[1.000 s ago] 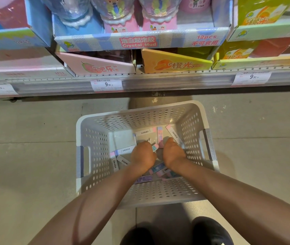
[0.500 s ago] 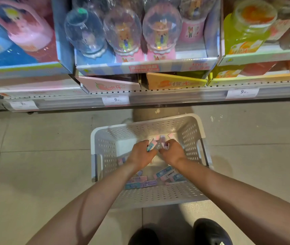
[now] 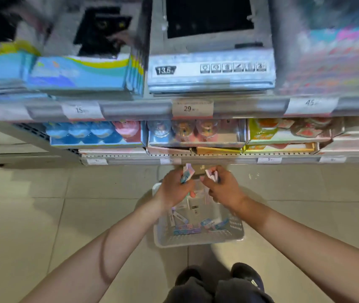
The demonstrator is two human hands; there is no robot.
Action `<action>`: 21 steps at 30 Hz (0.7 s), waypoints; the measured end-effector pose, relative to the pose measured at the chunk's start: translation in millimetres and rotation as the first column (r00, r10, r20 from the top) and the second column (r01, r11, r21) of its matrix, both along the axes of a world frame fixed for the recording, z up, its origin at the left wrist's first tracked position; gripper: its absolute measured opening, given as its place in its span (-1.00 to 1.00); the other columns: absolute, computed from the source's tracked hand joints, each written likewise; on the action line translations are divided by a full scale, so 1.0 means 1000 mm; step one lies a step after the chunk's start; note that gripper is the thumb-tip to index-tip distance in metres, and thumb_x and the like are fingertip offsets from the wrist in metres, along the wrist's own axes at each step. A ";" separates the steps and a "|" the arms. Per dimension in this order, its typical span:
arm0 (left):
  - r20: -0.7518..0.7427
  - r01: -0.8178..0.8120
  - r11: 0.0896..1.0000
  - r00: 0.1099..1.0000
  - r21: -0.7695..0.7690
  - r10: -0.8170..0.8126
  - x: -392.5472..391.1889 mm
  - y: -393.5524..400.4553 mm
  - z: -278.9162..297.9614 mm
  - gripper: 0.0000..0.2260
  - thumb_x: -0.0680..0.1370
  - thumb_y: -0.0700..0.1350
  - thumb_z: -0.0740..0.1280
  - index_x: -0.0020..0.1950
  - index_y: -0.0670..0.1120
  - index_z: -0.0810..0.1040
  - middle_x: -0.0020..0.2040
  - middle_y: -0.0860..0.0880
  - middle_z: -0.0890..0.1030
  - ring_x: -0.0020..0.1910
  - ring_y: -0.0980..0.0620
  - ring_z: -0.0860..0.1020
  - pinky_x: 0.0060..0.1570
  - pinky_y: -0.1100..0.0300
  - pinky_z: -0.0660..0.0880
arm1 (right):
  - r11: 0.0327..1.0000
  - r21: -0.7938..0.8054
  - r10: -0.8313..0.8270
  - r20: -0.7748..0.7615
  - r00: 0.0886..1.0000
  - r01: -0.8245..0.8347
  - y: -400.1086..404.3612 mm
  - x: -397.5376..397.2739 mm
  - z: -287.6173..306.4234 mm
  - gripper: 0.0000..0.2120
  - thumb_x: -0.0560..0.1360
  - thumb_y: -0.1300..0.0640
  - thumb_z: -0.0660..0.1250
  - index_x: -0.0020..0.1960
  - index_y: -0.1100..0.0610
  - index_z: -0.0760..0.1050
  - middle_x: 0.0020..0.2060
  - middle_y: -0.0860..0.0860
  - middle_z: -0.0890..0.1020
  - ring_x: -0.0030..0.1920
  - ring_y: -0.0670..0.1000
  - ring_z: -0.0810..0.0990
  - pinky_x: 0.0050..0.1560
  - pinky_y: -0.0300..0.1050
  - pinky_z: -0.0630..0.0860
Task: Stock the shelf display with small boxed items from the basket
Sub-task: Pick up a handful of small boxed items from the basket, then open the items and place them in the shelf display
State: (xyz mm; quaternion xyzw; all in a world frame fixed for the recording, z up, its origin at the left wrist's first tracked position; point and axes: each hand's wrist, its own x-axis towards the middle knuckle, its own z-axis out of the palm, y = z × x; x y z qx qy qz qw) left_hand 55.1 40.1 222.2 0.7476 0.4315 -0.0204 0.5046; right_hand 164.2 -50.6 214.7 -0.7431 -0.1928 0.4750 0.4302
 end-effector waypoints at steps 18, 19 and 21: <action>0.234 0.179 0.981 0.953 0.080 -0.193 -0.028 -0.003 0.484 -0.84 0.51 -0.30 0.22 -0.23 -0.09 0.45 -0.41 -0.03 0.52 -0.48 0.23 0.45 -0.42 0.42 0.37 | 0.917 0.389 -0.112 0.035 0.993 0.089 -0.017 -0.026 0.498 -0.80 0.40 0.18 0.42 -0.11 0.19 0.40 -0.43 0.04 0.42 -0.63 -0.16 0.30 -0.62 -0.34 0.25; 0.246 0.194 0.977 0.946 0.089 -0.210 -0.030 -0.004 0.508 -0.84 0.51 -0.28 0.22 -0.20 -0.06 0.47 -0.39 -0.07 0.56 -0.44 0.15 0.50 -0.41 0.39 0.41 | 0.912 0.401 -0.126 0.064 0.990 0.090 -0.017 -0.028 0.523 -0.78 0.37 0.15 0.45 -0.15 0.14 0.40 -0.42 0.03 0.43 -0.61 -0.16 0.32 -0.60 -0.33 0.27; 0.247 0.206 0.970 0.941 0.131 -0.233 -0.031 -0.006 0.543 -0.91 0.49 -0.19 0.23 -0.10 -0.13 0.52 -0.33 -0.13 0.61 -0.33 -0.03 0.59 -0.40 0.32 0.46 | 0.909 0.413 -0.128 0.145 0.981 0.058 -0.014 -0.031 0.557 -0.74 0.32 0.10 0.49 -0.20 0.06 0.39 -0.38 0.05 0.49 -0.56 -0.16 0.35 -0.53 -0.30 0.30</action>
